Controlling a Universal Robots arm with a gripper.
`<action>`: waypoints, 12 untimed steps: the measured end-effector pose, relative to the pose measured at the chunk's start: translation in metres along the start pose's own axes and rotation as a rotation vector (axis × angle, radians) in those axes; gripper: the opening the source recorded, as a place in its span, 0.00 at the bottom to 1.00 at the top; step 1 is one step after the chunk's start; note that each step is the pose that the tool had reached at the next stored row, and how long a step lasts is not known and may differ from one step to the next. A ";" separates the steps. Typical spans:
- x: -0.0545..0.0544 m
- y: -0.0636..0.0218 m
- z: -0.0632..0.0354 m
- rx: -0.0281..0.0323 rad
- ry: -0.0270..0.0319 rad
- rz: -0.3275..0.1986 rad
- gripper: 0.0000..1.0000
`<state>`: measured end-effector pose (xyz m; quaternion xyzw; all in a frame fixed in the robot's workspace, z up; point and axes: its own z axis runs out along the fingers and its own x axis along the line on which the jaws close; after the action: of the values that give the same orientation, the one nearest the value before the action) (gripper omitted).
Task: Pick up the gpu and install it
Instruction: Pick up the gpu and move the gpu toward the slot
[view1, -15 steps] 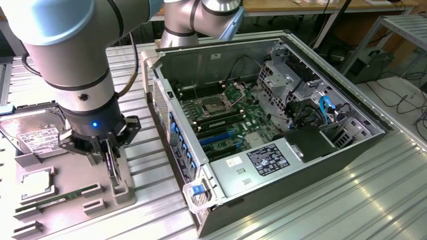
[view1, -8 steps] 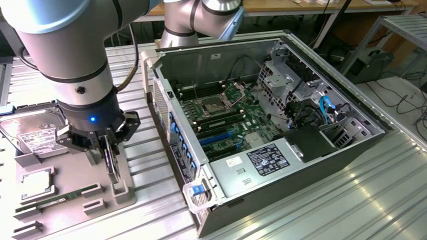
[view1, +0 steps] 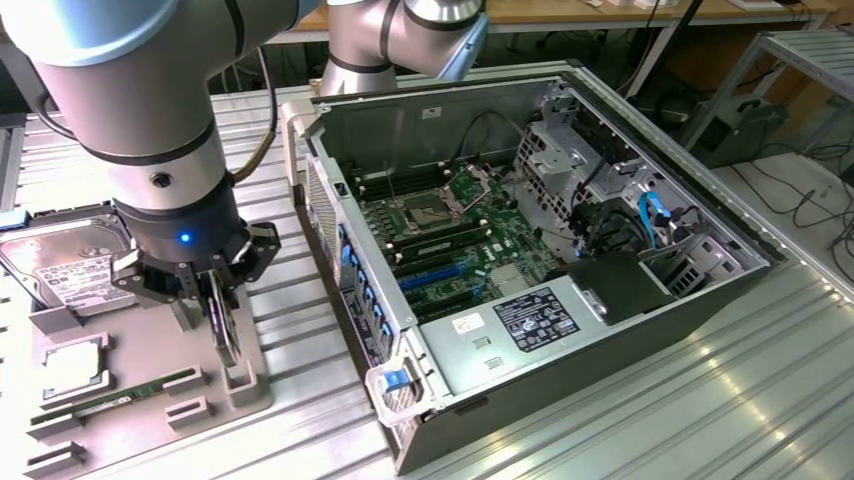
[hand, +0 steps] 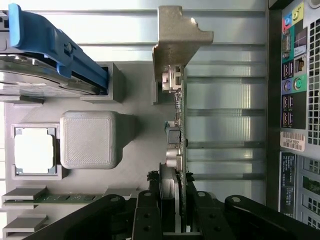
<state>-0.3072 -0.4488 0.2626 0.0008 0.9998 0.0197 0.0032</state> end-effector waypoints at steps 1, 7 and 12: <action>0.000 0.0001 -0.0013 -0.0002 -0.0002 0.000 0.29; 0.000 0.0002 -0.0041 -0.0005 -0.0002 0.000 0.29; 0.000 0.0003 -0.0057 -0.0006 -0.0003 0.000 0.29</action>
<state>-0.3072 -0.4487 0.2683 0.0008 0.9998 0.0200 0.0034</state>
